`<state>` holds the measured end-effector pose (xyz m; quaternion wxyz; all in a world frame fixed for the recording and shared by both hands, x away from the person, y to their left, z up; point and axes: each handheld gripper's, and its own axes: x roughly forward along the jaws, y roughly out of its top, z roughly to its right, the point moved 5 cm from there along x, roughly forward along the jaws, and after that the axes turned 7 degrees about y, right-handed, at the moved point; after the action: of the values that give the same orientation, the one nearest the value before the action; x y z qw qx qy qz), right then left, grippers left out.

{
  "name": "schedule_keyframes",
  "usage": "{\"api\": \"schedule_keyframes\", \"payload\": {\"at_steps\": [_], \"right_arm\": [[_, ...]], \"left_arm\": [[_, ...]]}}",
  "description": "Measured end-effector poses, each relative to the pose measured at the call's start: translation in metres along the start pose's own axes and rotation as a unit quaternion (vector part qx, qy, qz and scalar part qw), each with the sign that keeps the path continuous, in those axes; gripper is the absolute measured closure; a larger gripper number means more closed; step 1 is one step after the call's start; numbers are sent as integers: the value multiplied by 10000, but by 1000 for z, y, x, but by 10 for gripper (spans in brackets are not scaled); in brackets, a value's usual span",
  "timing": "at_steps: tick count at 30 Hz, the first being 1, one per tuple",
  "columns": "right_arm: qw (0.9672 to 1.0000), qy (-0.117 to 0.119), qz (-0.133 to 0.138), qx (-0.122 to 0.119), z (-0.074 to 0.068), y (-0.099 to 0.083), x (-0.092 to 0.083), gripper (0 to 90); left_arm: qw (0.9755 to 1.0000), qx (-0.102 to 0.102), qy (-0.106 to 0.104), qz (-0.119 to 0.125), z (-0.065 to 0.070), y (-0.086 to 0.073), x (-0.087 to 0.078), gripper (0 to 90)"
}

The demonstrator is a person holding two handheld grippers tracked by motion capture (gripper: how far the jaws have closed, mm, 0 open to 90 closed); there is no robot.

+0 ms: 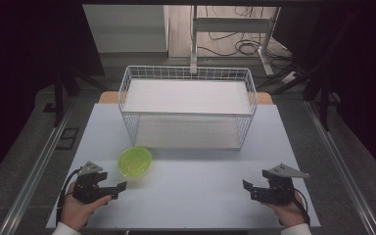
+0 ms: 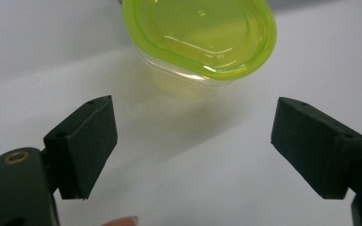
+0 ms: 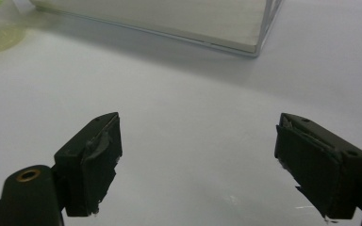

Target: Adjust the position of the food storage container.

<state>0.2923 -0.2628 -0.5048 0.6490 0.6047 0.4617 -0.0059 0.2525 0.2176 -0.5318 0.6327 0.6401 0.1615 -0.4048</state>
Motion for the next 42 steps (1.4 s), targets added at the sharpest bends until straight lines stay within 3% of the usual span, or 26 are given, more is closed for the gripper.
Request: {"api": "schedule_keyframes", "payload": {"at_steps": [2, 8, 10, 11, 14, 18, 23, 30, 31, 37, 42], "right_arm": [[9999, 91, 48, 14, -2, 1, 0, 173], [9999, 64, 69, -54, -4, 3, -2, 197], [9999, 109, 44, -94, -5, 3, -3, 199], [9999, 94, 48, -84, -3, 3, -4, 208], [9997, 157, 109, 122, -2, 2, -5, 220], [9993, 299, 93, 192, -6, 2, -3, 217], [9992, 377, 63, 122, -7, 3, -3, 224], [9993, 343, 23, 117, -4, 1, -1, 237], [9991, 417, -35, 14, -5, 4, 2, 229], [9990, 394, -134, -158, -7, 2, 4, 233], [9991, 378, -170, -116, -4, 0, 5, 233]], "left_arm": [[10000, -4, 0, 7, 0, 0, 0, 143], [10000, 50, 11, -33, 3, -2, -1, 141], [10000, 10, 11, -38, 1, -3, -2, 156], [9999, -106, -21, -70, -2, -4, -4, 165], [9998, -154, 27, -82, -5, -5, -7, 184], [9998, -177, 25, -61, -7, -3, -10, 213], [9999, -14, 44, -118, -7, -2, -10, 284], [9999, -93, -13, -79, -11, 3, -15, 421], [9999, -41, -95, -55, -10, 6, -18, 447], [9999, -93, -72, -67, -16, 8, -24, 544], [9998, -175, -79, 10, -23, 16, -31, 669]]}}
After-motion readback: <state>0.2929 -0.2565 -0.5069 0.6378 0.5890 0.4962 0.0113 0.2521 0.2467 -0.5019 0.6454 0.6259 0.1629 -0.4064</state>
